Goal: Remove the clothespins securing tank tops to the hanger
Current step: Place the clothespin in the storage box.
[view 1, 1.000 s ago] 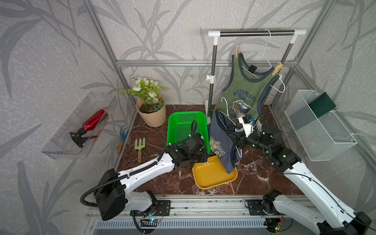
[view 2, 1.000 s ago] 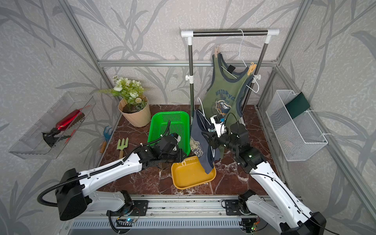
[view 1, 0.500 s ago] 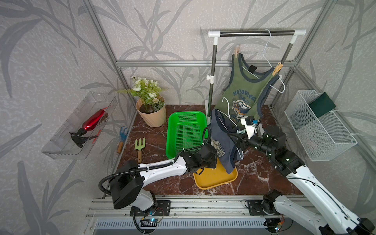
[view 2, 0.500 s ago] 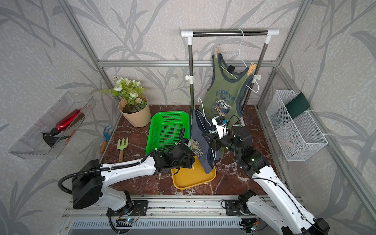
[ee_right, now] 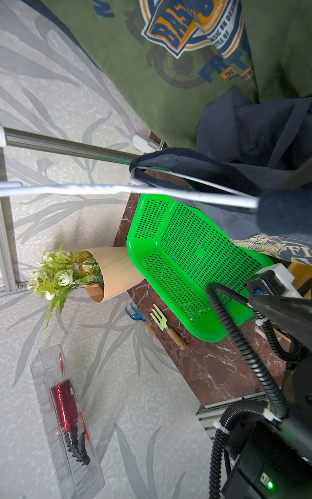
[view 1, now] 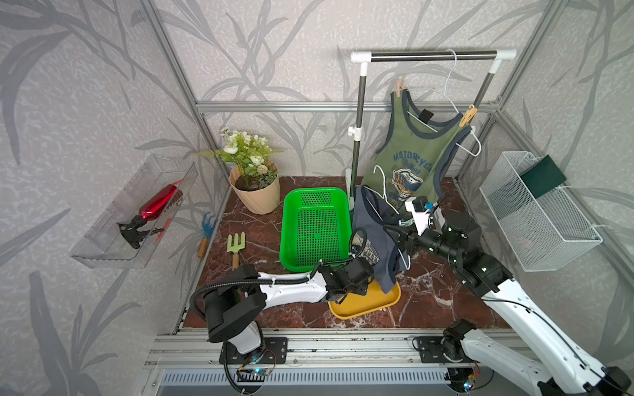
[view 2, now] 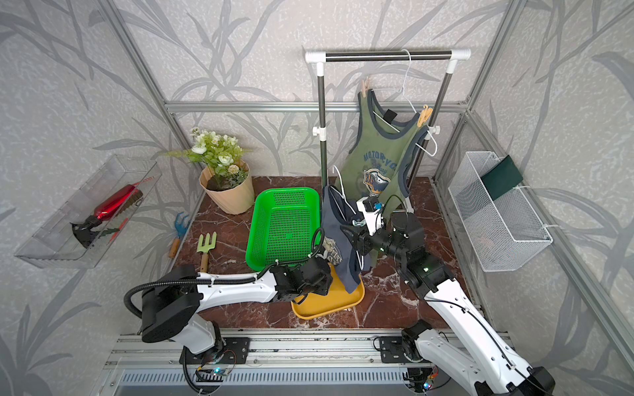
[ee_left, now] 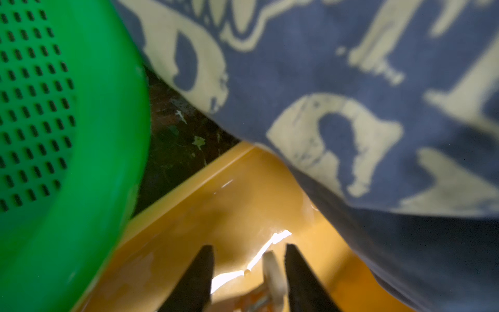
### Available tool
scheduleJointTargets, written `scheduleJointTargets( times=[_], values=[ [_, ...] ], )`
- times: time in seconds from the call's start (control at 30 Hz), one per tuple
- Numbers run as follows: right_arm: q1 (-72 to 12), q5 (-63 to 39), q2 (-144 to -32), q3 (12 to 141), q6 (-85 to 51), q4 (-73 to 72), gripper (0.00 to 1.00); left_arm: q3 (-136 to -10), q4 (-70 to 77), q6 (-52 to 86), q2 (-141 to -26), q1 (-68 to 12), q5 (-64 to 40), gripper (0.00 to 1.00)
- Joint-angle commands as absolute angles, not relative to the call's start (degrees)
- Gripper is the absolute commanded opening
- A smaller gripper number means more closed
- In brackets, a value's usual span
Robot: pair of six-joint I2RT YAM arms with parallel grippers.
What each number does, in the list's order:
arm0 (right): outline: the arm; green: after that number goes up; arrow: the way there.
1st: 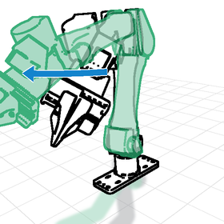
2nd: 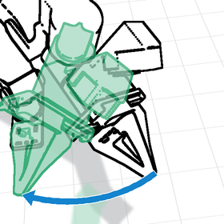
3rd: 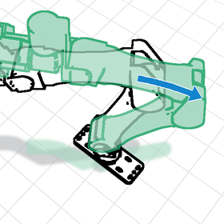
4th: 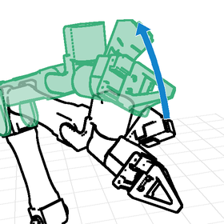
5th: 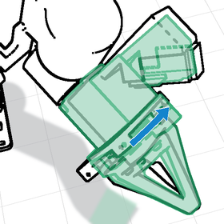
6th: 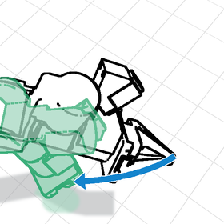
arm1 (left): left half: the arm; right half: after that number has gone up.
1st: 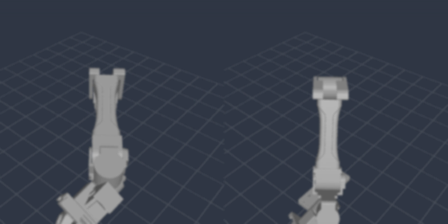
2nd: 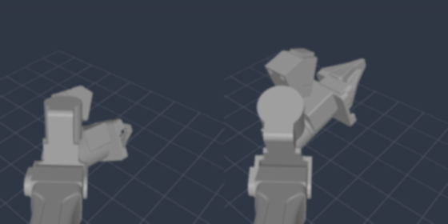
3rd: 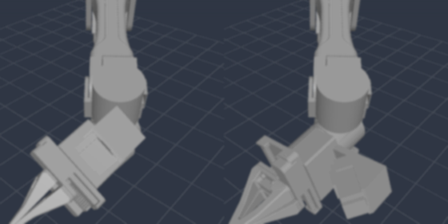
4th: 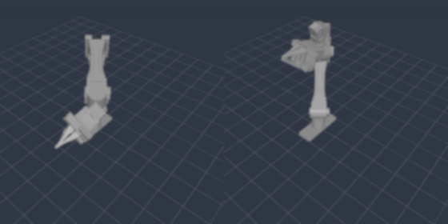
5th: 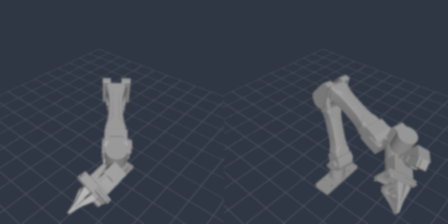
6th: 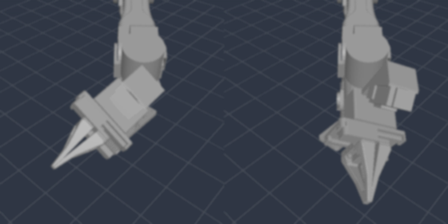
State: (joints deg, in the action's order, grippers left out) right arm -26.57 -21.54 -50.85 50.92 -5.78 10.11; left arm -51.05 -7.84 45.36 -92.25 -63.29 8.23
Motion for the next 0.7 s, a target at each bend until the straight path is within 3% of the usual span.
scheduleJointTargets(
  times=[0.0, 0.03, 0.17, 0.27, 0.3, 0.47, 0.67],
  values=[
    [-26.4, -22.0, -49.3, 51.4, -4.8, 8.0, 0.0, -52.6, -9.7, 44.7, -91.8, -63.7, 10.6, 0.69],
    [-26.4, -22.0, -49.2, 51.5, -4.8, 8.2, 0.0, -53.0, -10.4, 44.3, -91.8, -63.9, 10.5, 0.75],
    [-26.4, -22.4, -48.7, 51.7, -4.7, 8.7, 0.0, -54.5, -13.2, 42.8, -90.9, -65.2, 10.5, 0.84],
    [-26.4, -22.9, -48.1, 51.8, -4.3, 9.1, 0.0, -55.4, -15.3, 42.0, -88.8, -66.2, 9.9, 0.83],
    [-26.4, -23.2, -47.9, 51.8, -4.1, 9.4, 0.0, -55.4, -15.9, 41.4, -86.9, -66.6, 10.0, 0.77],
    [-26.3, -25.5, -47.5, 53.4, -2.6, 12.5, 0.0, -54.1, -23.2, 39.4, -70.9, -68.4, 24.3, 0.75],
    [-26.3, -34.4, -48.2, 53.9, -5.3, 11.4, 0.0, -59.4, -34.9, 30.8, -59.7, -58.6, 27.9, 0.78]
  ],
)
